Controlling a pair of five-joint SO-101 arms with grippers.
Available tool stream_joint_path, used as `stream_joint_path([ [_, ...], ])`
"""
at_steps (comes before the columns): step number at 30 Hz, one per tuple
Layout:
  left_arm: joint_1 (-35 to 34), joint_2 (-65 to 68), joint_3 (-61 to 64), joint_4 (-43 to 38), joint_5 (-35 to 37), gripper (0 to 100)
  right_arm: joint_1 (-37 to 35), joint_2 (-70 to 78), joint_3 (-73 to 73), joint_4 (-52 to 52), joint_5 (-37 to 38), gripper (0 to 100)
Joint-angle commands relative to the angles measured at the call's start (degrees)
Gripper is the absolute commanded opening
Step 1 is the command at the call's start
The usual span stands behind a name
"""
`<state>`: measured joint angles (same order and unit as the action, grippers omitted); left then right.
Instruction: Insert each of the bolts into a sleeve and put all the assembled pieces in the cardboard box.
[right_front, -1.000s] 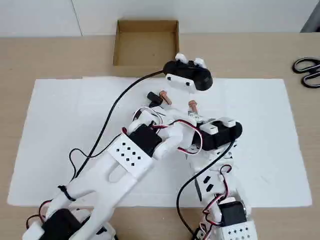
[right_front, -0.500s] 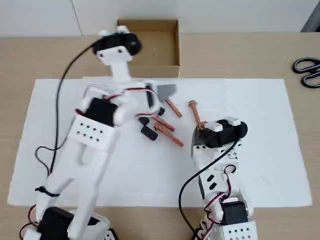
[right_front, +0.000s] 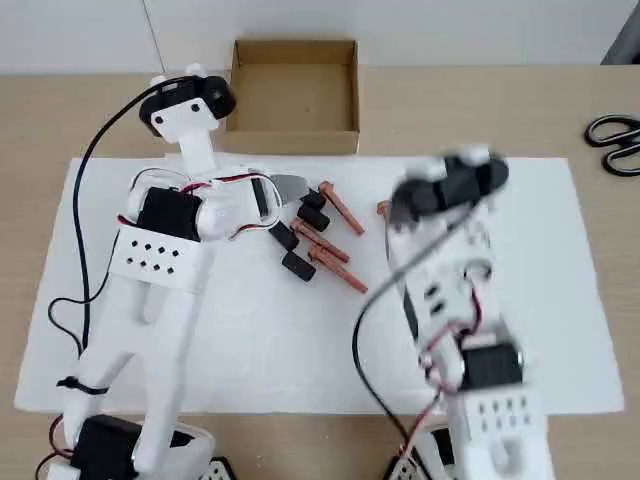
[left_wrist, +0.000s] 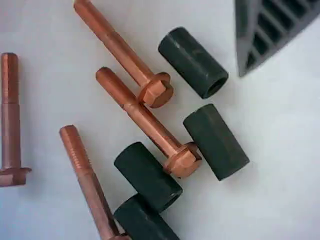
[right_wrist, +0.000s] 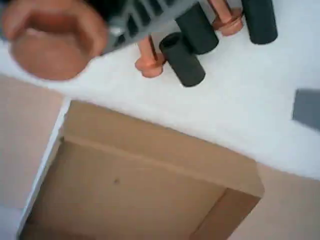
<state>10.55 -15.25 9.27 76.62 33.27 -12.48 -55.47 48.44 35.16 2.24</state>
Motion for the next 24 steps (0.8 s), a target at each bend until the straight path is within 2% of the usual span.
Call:
stream_joint_path([
  [1, -0.26, -0.88, -2.24, 0.35, 0.26, 32, 0.48, 18.24, -18.46, -2.33, 0.7, 0.3],
  [13, -0.18, -0.53, -2.15, 4.22, 0.09, 32, 0.04, 75.03, -73.49, -2.07, 0.7, 0.3],
  [24, -0.18, -0.53, -2.15, 4.22, 0.09, 32, -3.82, 105.63, -107.25, -2.24, 0.7, 0.3],
])
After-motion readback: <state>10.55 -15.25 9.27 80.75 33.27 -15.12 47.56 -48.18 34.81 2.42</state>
